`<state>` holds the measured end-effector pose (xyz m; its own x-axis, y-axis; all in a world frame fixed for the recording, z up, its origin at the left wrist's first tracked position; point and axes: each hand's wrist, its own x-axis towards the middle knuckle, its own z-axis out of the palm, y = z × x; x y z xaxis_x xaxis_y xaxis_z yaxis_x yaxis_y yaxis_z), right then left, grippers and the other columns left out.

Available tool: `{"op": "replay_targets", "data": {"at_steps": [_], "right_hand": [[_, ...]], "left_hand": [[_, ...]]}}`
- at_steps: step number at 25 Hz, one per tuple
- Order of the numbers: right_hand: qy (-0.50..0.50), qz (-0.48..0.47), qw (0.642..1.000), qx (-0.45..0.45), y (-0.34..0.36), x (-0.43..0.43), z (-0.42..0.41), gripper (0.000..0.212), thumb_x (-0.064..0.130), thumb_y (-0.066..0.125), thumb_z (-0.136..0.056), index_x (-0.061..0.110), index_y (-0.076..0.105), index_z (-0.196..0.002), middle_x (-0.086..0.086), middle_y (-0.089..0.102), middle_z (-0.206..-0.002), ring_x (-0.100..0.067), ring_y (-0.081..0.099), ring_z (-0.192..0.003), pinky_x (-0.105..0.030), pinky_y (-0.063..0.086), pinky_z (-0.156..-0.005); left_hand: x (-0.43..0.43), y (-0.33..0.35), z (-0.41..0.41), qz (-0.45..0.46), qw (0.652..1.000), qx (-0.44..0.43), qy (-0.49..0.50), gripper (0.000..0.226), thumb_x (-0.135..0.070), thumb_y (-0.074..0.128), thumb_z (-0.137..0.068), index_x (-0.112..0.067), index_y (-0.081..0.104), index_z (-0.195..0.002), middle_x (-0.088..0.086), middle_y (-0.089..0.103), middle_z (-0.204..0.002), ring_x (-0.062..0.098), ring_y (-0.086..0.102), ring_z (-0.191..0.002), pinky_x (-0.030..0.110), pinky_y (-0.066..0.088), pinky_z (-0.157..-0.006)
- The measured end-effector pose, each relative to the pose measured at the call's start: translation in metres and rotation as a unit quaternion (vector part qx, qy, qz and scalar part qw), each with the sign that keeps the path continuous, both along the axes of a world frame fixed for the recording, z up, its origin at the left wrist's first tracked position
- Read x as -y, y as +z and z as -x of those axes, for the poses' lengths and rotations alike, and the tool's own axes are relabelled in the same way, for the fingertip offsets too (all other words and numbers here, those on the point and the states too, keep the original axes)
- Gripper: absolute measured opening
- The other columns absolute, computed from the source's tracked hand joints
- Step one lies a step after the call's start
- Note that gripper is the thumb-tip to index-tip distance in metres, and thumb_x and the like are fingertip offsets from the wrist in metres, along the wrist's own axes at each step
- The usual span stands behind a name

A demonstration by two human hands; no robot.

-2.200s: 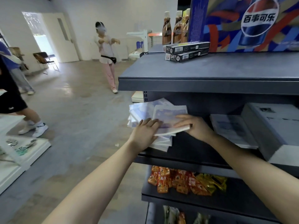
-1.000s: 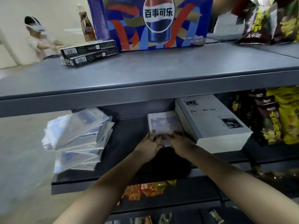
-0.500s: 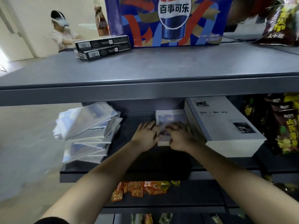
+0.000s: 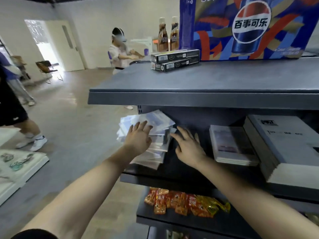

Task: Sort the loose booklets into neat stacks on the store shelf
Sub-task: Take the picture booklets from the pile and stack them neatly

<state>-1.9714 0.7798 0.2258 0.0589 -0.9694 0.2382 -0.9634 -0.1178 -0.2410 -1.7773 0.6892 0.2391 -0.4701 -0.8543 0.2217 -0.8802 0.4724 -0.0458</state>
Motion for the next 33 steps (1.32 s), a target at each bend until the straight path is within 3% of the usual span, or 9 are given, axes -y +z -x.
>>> {"op": "replay_targets", "data": {"at_steps": [6,11,14,18,23,25,27,30,33], "right_hand": [[0.026,-0.028,0.999,0.009,-0.016,-0.001,-0.053,0.052,0.018,0.045,-0.092,0.029,0.033,-0.142,0.002,0.007,-0.156,-0.025,0.002,-0.144,-0.057,0.005,-0.113],[-0.002,-0.005,1.0,0.026,-0.018,-0.01,-0.062,0.062,0.019,0.047,-0.092,0.028,0.02,-0.147,-0.001,0.011,-0.155,-0.026,0.008,-0.144,-0.054,0.012,-0.115],[0.003,0.051,0.998,0.023,-0.014,-0.014,-0.065,0.059,0.025,0.049,-0.093,0.027,0.025,-0.147,-0.004,0.021,-0.153,-0.027,0.021,-0.141,-0.047,0.027,-0.112],[0.002,0.014,0.999,0.038,-0.005,-0.011,-0.06,0.047,0.019,0.046,-0.096,0.022,0.036,-0.142,-0.003,0.021,-0.155,-0.024,0.03,-0.138,-0.037,0.038,-0.104],[0.025,0.052,0.991,0.121,-0.008,-0.014,-0.036,0.041,0.0,0.049,-0.091,0.012,0.052,-0.13,-0.011,0.047,-0.141,-0.028,0.053,-0.122,-0.035,0.044,-0.101],[0.063,0.055,0.982,0.168,-0.005,-0.02,-0.022,0.044,-0.002,0.049,-0.09,0.02,0.046,-0.128,-0.011,0.056,-0.132,-0.027,0.057,-0.116,-0.033,0.045,-0.1],[0.094,0.009,0.985,0.146,-0.006,-0.025,-0.008,0.04,0.003,0.048,-0.091,0.028,0.035,-0.12,-0.006,0.051,-0.138,-0.023,0.055,-0.12,-0.036,0.045,-0.101],[0.065,-0.025,0.997,0.037,-0.006,-0.027,0.005,0.039,0.014,0.054,-0.09,0.019,0.039,-0.125,-0.002,0.038,-0.147,-0.024,0.038,-0.134,-0.041,0.039,-0.104],[0.041,-0.018,0.996,-0.071,0.009,-0.028,-0.011,0.048,0.033,0.055,-0.09,0.024,0.04,-0.135,0.004,0.026,-0.152,-0.023,0.019,-0.142,-0.045,0.029,-0.11]], "left_hand": [[0.004,-0.006,-0.062,-0.014,0.997,-0.046,0.059,0.029,-0.005,0.041,-0.085,-0.014,0.053,-0.11,0.012,0.058,-0.107,0.034,0.058,-0.095,0.036,0.044,-0.071],[-0.011,-0.005,-0.051,0.139,0.984,0.021,-0.11,0.027,-0.037,0.053,-0.078,-0.015,0.069,-0.07,0.002,0.066,-0.06,0.022,0.065,-0.056,0.02,0.044,-0.047],[-0.028,-0.004,-0.033,0.169,0.969,-0.004,-0.18,0.039,-0.053,0.051,-0.076,-0.018,0.065,-0.065,-0.002,0.066,-0.059,0.017,0.064,-0.052,0.019,0.045,-0.047],[-0.039,-0.002,-0.02,0.132,0.969,-0.053,-0.201,0.044,-0.054,0.043,-0.079,-0.015,0.063,-0.08,0.003,0.071,-0.073,0.024,0.068,-0.063,0.026,0.052,-0.049],[-0.04,-0.014,-0.037,0.131,0.97,-0.027,-0.201,0.036,-0.034,0.05,-0.077,-0.018,0.065,-0.106,0.001,0.072,-0.1,0.021,0.069,-0.089,0.027,0.054,-0.07],[-0.034,-0.014,-0.048,0.101,0.977,-0.034,-0.184,0.041,-0.021,0.065,-0.072,-0.016,0.065,-0.113,0.004,0.07,-0.11,0.025,0.068,-0.096,0.035,0.055,-0.078],[-0.033,-0.012,-0.054,0.106,0.977,-0.032,-0.184,0.043,-0.02,0.076,-0.067,-0.015,0.069,-0.109,0.005,0.072,-0.105,0.026,0.071,-0.09,0.035,0.057,-0.072],[-0.041,-0.007,-0.045,0.163,0.962,0.05,-0.214,0.029,-0.028,0.061,-0.076,-0.019,0.072,-0.101,0.003,0.074,-0.086,0.024,0.071,-0.067,0.023,0.051,-0.049],[-0.063,0.009,-0.013,0.15,0.969,0.111,-0.163,0.023,-0.028,0.07,-0.073,-0.019,0.072,-0.094,0.004,0.07,-0.073,0.027,0.067,-0.061,0.025,0.044,-0.049]]}}
